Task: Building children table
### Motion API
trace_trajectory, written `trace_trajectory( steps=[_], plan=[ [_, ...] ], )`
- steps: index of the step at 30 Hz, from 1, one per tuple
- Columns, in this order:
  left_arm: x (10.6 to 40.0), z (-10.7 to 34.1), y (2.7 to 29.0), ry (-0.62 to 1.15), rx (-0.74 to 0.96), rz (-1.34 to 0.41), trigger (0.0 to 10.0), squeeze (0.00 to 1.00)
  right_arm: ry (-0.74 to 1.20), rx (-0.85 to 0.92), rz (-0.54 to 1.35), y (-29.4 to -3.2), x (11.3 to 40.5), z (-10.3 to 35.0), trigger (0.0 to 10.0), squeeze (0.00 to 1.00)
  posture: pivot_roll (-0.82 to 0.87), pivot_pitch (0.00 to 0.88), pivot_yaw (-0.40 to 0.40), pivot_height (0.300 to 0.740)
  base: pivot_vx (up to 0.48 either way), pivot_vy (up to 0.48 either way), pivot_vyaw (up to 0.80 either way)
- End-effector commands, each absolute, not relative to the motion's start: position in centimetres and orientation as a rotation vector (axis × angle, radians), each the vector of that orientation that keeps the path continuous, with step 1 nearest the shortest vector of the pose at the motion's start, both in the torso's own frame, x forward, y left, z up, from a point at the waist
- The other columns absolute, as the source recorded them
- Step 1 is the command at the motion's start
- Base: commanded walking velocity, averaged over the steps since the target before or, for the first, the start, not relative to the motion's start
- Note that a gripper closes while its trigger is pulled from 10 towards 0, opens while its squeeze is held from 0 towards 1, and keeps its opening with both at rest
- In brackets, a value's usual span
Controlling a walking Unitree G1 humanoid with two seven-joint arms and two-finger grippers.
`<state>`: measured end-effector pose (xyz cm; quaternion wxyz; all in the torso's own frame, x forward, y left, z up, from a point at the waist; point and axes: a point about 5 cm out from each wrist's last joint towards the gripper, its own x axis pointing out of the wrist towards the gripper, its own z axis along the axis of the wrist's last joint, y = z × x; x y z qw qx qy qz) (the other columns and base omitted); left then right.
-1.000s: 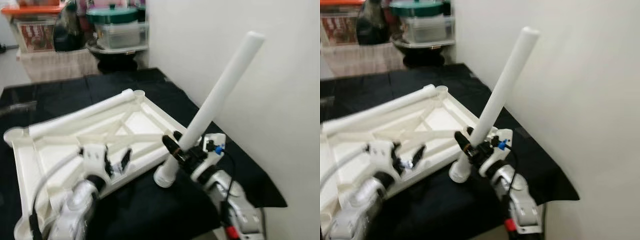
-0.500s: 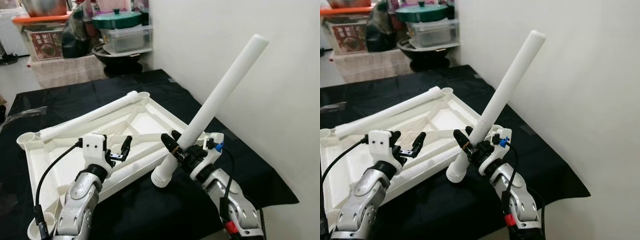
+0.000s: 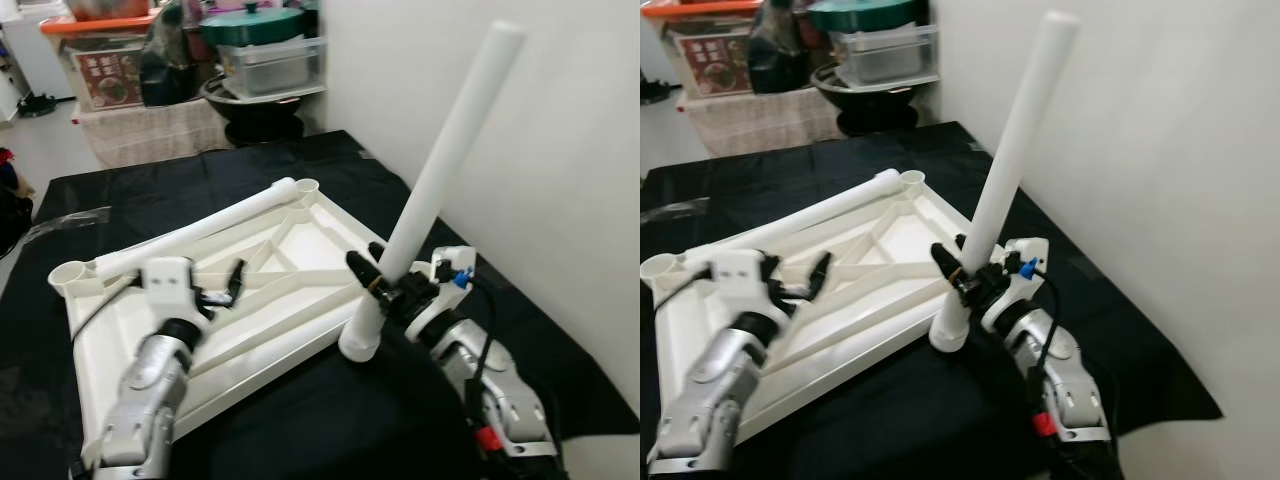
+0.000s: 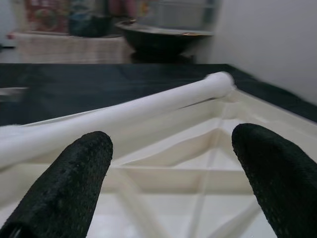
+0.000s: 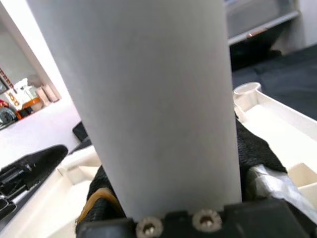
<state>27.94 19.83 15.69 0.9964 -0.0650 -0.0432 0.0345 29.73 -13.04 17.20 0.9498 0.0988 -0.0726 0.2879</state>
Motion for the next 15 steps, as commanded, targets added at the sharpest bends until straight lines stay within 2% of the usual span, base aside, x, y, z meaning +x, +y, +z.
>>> trace_trajectory(
  steps=[1, 3, 8, 15],
  plan=[
    [28.2, 16.5, 19.3, -0.106, -0.144, 0.05, 10.0, 0.0, -0.216, 0.186, 0.612, -12.5, 29.7, 18.8, 10.0, 0.0, -0.04, 0.0, -0.005, 0.74, 0.0, 0.48, 0.0],
    [28.3, 16.9, 19.1, -0.112, -0.154, 0.04, 10.0, 0.0, -0.229, 0.17, 0.617, -12.6, 29.7, 19.2, 10.0, 0.0, -0.04, 0.0, -0.005, 0.74, 0.0, 0.48, 0.0],
    [28.0, 17.5, 17.3, -0.055, -0.243, -0.02, 10.0, 0.0, -0.273, 0.119, 0.628, -13.1, 29.7, 20.5, 10.0, 0.0, -0.05, 0.0, 0.002, 0.74, 0.0, 0.0, 0.0],
    [27.4, 16.3, 16.9, 0.063, -0.306, 0.003, 10.0, 0.0, -0.3, 0.072, 0.624, -13.4, 29.9, 21.4, 10.0, 0.0, -0.03, 0.003, -0.002, 0.74, 0.0, 0.0, 0.0]
  ],
)
